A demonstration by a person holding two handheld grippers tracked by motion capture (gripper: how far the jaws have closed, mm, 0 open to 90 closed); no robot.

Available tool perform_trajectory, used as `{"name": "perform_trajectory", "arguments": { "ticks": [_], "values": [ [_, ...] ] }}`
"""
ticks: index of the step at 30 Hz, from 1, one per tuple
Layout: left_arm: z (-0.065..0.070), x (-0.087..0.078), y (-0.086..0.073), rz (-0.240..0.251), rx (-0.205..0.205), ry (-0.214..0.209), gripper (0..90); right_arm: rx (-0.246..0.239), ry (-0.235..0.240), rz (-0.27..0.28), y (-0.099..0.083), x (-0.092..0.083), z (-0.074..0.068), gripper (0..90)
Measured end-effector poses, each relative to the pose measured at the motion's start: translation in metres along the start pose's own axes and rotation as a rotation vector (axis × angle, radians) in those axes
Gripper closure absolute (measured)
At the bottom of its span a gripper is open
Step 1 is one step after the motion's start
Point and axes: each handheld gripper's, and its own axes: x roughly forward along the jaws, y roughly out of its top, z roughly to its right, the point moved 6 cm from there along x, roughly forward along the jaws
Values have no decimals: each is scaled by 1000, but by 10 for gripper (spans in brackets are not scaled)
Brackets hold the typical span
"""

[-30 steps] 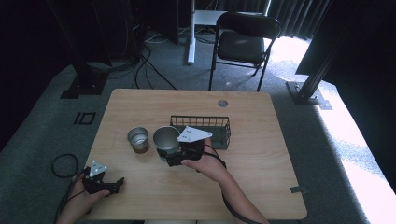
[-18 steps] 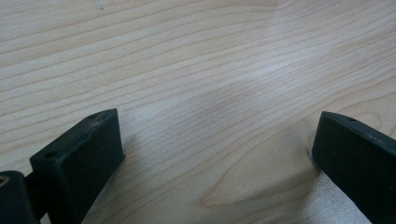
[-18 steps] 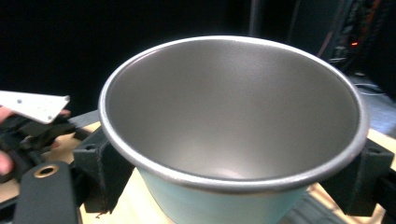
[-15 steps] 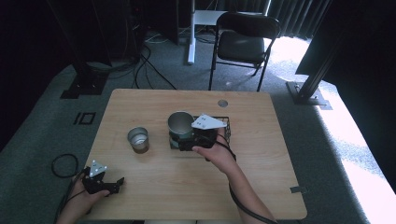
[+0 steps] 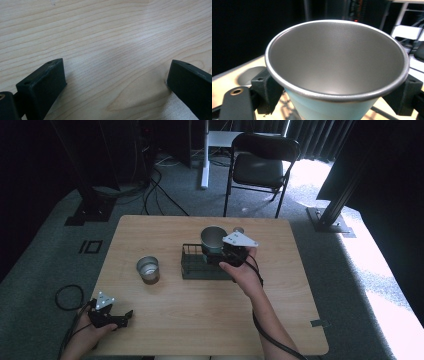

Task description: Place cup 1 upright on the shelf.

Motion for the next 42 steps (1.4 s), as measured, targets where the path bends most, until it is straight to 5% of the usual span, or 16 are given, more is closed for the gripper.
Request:
{"name": "perform_trajectory", "arguments": {
  "ticks": [13, 25, 42],
  "values": [
    [0, 0, 0, 0, -1, 0, 26, 33, -153, -30, -24, 5, 40, 144],
    [0, 0, 0, 0, -1, 0, 26, 70, -204, -64, -53, 8, 59, 144],
    [0, 0, 0, 0, -1, 0, 25, 83, -226, -75, -75, 11, 64, 144]
  ]
}}
